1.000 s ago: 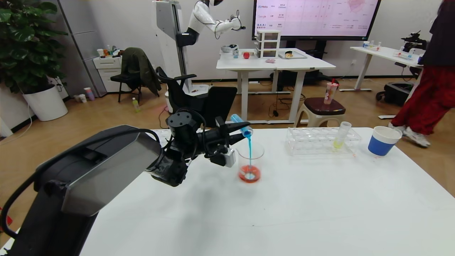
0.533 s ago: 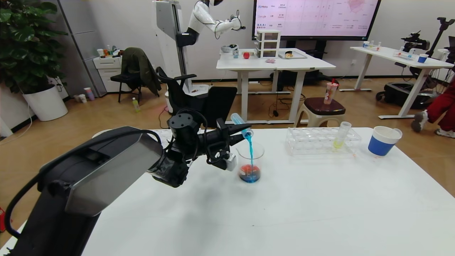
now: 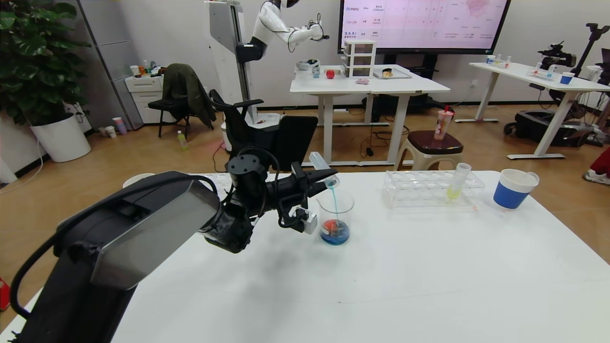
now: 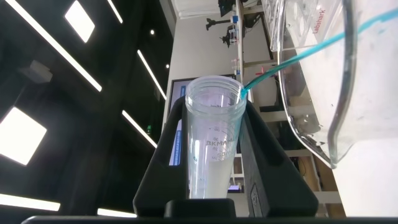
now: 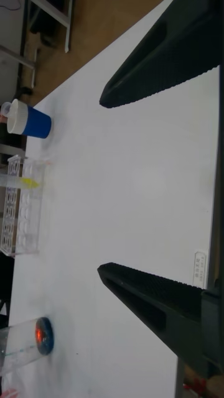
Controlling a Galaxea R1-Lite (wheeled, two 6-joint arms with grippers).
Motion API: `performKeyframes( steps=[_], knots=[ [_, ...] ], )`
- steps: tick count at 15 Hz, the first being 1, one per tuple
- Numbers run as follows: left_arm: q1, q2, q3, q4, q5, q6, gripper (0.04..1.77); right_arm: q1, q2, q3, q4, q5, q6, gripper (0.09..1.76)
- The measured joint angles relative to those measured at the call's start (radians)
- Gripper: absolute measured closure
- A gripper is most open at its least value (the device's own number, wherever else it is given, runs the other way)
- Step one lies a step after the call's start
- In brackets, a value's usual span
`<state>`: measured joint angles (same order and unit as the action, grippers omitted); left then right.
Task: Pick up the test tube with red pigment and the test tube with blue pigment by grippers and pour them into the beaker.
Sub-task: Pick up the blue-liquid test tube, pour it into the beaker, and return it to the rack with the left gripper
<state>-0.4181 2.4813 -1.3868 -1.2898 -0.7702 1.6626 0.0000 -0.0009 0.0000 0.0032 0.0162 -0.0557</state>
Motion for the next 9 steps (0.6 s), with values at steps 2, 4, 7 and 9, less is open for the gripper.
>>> performKeyframes(
  steps=[2, 4, 7, 9],
  knots=[
    [0.000, 0.000, 0.000, 0.000, 0.000, -0.002, 1.31, 0.000, 0.000, 0.000, 0.000, 0.000, 0.000, 0.11],
    [0.001, 0.000, 0.001, -0.003, 0.003, -0.009, 1.31, 0.000, 0.000, 0.000, 0.000, 0.000, 0.000, 0.11],
    [-0.003, -0.003, 0.001, -0.006, 0.026, -0.100, 1.31, 0.000, 0.000, 0.000, 0.000, 0.000, 0.000, 0.11],
    [-0.022, -0.007, -0.002, -0.063, 0.141, -0.268, 1.31, 0.000, 0.000, 0.000, 0.000, 0.000, 0.000, 0.11]
  ],
)
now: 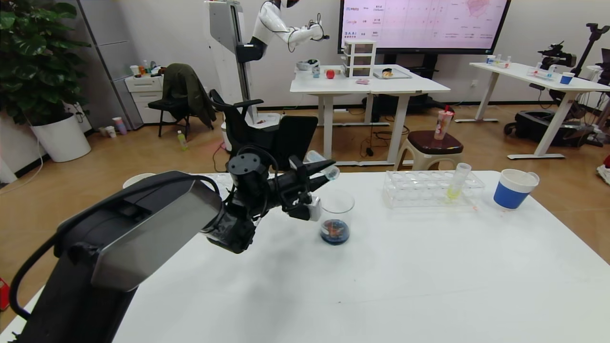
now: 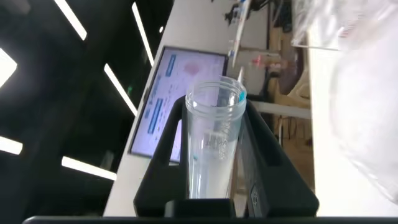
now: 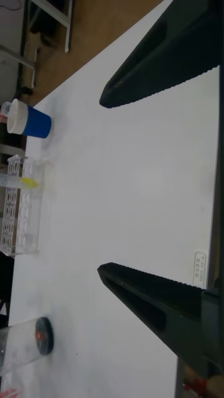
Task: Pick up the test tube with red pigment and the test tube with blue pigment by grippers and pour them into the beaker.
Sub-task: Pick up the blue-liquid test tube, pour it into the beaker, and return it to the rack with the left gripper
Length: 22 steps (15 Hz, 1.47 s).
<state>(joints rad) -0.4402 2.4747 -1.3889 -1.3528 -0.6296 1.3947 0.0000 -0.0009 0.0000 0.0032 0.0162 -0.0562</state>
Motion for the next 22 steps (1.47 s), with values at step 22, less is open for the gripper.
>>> performKeyframes(
  steps=[22],
  knots=[
    [-0.121, -0.217, 0.160, 0.156, 1.108, -1.343, 1.31, 0.000, 0.000, 0.000, 0.000, 0.000, 0.000, 0.11]
  ],
)
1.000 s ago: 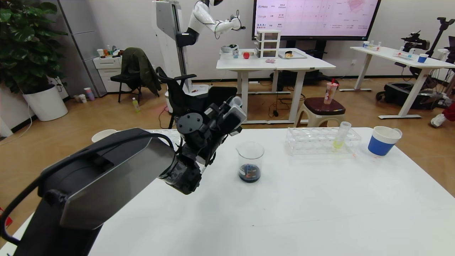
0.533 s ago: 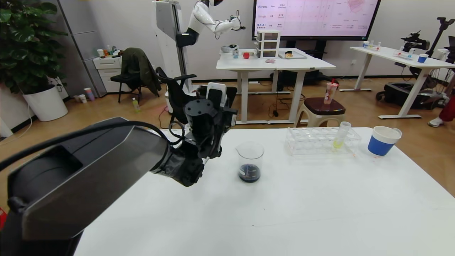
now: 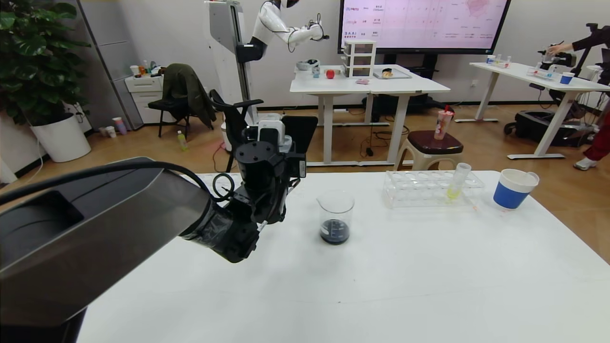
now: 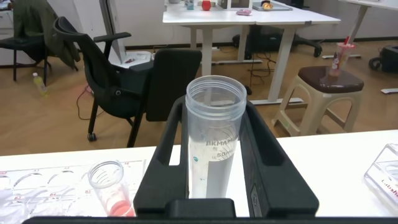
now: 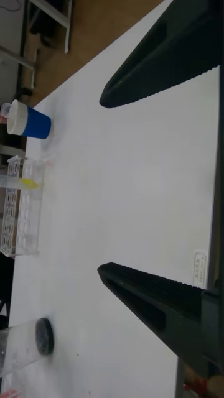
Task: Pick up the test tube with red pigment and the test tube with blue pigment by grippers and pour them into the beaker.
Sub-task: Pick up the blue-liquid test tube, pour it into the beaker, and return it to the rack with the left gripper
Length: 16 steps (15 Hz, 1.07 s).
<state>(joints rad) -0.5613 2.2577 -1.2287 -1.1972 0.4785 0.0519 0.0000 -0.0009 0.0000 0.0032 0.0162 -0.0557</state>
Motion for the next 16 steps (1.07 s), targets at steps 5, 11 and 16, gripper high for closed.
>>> performKeyframes(
  steps=[5, 11, 16],
  knots=[
    [0.158, -0.097, 0.037, 0.058, -0.027, -0.044, 1.31, 0.000, 0.000, 0.000, 0.000, -0.001, 0.000, 0.11],
    [0.540, -0.236, 0.130, 0.114, -0.236, -0.104, 1.31, 0.000, 0.000, 0.000, 0.000, 0.000, 0.000, 0.11],
    [0.771, -0.204, 0.191, 0.022, -0.338, -0.108, 1.31, 0.000, 0.000, 0.000, 0.000, 0.000, 0.000, 0.11]
  ],
)
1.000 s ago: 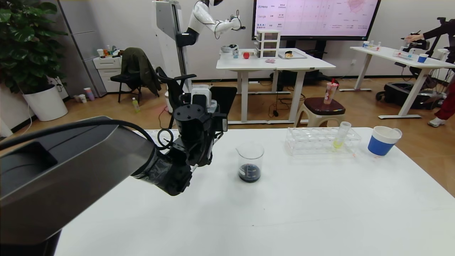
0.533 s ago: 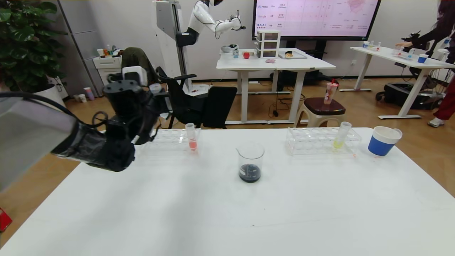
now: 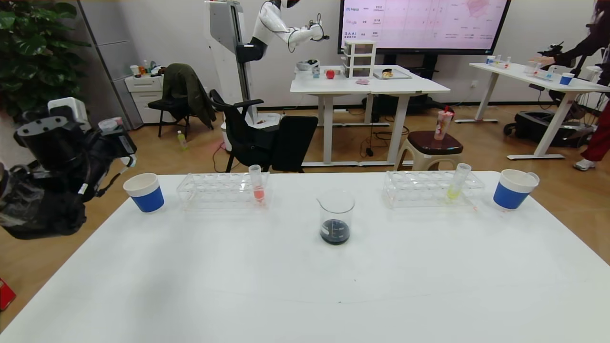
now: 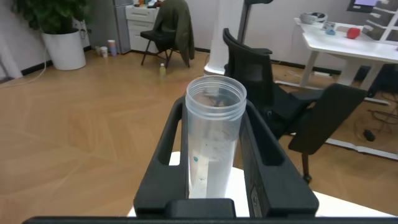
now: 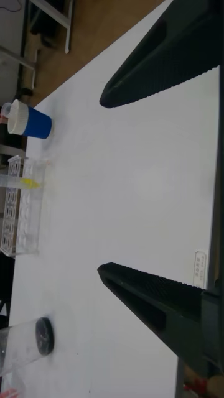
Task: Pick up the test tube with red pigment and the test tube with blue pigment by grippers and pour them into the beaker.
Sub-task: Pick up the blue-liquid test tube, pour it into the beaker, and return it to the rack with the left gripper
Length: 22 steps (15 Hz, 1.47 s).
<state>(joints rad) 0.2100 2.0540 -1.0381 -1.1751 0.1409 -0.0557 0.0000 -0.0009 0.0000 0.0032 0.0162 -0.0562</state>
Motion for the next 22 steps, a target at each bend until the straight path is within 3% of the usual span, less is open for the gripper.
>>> performKeyframes(
  steps=[7, 10, 18, 19, 20, 21, 22],
  knots=[
    [0.028, 0.127, -0.038, -0.031, 0.006, 0.003, 1.31, 0.000, 0.000, 0.000, 0.000, 0.000, 0.000, 0.11],
    [0.024, 0.206, -0.046, -0.110, 0.014, 0.007, 1.31, 0.000, 0.000, 0.000, 0.000, 0.000, 0.000, 0.11],
    [0.025, 0.307, -0.014, -0.180, 0.011, 0.005, 1.29, 0.000, 0.000, 0.000, 0.000, 0.000, 0.000, 0.11],
    [0.025, 0.308, -0.008, -0.182, 0.011, 0.005, 1.16, 0.000, 0.000, 0.000, 0.000, 0.000, 0.000, 0.11],
    [0.025, 0.309, -0.004, -0.183, 0.011, 0.004, 0.88, 0.000, 0.000, 0.000, 0.000, 0.000, 0.000, 0.11],
    [0.025, 0.309, -0.003, -0.184, 0.011, 0.004, 0.47, 0.000, 0.000, 0.000, 0.000, 0.000, 0.000, 0.11],
    [0.025, 0.309, -0.002, -0.187, 0.011, 0.006, 0.20, 0.000, 0.000, 0.000, 0.000, 0.000, 0.000, 0.11]
  ],
)
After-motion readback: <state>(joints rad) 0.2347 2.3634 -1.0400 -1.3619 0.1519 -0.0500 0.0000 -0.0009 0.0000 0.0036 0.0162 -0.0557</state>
